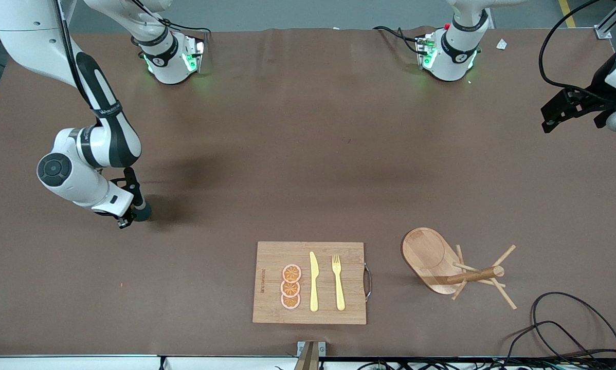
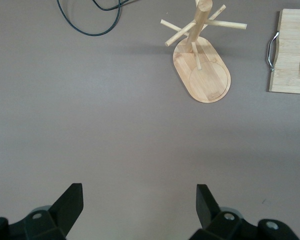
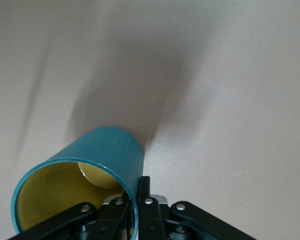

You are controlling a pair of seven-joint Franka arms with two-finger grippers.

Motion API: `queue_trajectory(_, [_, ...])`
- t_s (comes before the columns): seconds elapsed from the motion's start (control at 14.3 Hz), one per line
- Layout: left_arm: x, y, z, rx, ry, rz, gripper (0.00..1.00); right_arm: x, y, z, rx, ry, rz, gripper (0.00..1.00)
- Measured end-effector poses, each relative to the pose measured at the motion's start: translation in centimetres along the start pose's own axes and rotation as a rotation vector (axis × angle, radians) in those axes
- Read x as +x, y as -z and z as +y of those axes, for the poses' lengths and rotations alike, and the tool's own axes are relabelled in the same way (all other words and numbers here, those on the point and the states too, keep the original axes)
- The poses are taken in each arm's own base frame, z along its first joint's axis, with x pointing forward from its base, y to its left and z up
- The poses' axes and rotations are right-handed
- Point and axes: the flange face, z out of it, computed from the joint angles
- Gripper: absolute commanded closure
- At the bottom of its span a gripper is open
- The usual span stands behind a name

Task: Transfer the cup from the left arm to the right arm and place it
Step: 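Carry the held mug away from the stand with the right gripper, then lower the mug onto the table and open the right gripper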

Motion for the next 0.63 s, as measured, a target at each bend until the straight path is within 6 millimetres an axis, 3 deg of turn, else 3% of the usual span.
queue_trajectory(0.21, [0.0,0.0,0.0,0.0,0.0,-0.001,0.0,-0.2,0.4,0.2,0.005,0.006,0.001,0.0])
queue_trajectory(0.35, [0.0,-0.1,0.0,0.0,0.0,-0.002,0.0,-0.8,1.9,0.8,0.067,-0.001,0.023,0.0])
queue_trajectory(0.63, [0.0,-0.2,0.0,0.001,-0.002,-0.004,0.0,-3.6,9.7,2.4,0.159,-0.253,0.125,0.0])
